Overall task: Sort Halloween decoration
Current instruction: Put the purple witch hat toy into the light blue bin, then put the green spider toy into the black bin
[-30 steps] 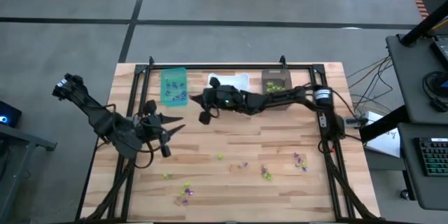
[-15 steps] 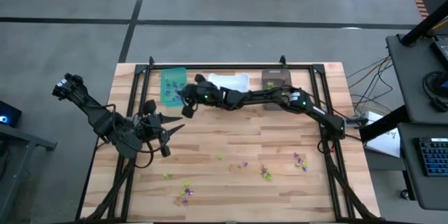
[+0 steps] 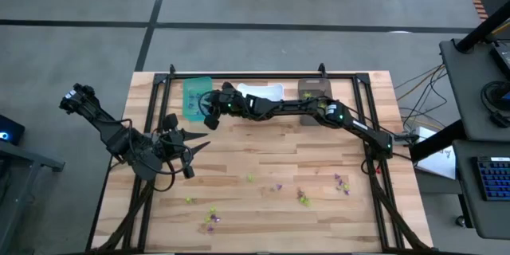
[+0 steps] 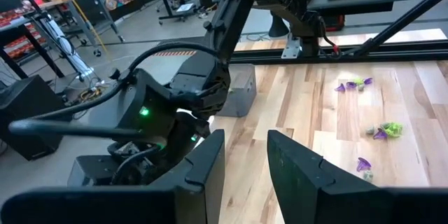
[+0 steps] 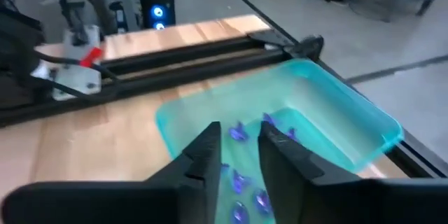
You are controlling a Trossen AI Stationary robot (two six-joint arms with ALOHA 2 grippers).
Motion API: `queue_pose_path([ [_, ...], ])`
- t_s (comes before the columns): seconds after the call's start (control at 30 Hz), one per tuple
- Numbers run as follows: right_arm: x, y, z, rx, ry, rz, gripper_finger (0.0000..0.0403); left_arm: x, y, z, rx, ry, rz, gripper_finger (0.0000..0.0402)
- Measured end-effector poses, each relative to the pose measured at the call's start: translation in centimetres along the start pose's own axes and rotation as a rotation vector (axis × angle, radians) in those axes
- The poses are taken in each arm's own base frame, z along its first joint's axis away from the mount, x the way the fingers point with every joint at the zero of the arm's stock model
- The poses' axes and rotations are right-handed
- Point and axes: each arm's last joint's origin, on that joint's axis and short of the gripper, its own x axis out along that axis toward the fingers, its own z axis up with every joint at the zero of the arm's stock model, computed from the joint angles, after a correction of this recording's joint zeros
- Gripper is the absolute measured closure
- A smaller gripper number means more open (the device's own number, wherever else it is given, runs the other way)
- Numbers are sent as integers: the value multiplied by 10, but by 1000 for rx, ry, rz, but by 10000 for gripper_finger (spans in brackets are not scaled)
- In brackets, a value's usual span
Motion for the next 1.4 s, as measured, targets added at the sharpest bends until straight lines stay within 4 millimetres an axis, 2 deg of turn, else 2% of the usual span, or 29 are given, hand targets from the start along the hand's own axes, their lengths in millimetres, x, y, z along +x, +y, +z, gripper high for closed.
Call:
queue_pose_path([
  [0.17, -5, 1, -1, -22, 85, 12, 269, 0, 0, -1, -21, 5, 0, 310],
  [0.27, -20, 6, 12, -60, 146, 59, 257, 0, 1, -5, -45, 33, 3, 310],
  [0.4, -51, 15, 29, -142, 301, 122, 254, -1, 4, -15, -99, 117, -20, 310],
  [0.6, -97, 27, 28, -213, 613, 161, 266, 1, -2, -33, -233, 337, -97, 310],
  [0.7, -117, 38, 27, -227, 686, 178, 273, 5, -12, -40, -270, 462, -171, 310],
  [0.87, -153, 63, 20, -252, 736, 224, 281, 13, -36, -54, -282, 709, -297, 310],
  [1.1, -218, 88, 17, -230, 721, 260, 278, 23, -69, -80, -299, 1083, -396, 310],
  [1.27, -259, 99, 9, -204, 680, 307, 281, 26, -90, -98, -243, 1216, -395, 310],
  [1.4, -283, 103, 3, -188, 631, 332, 286, 23, -101, -111, -216, 1333, -387, 310],
])
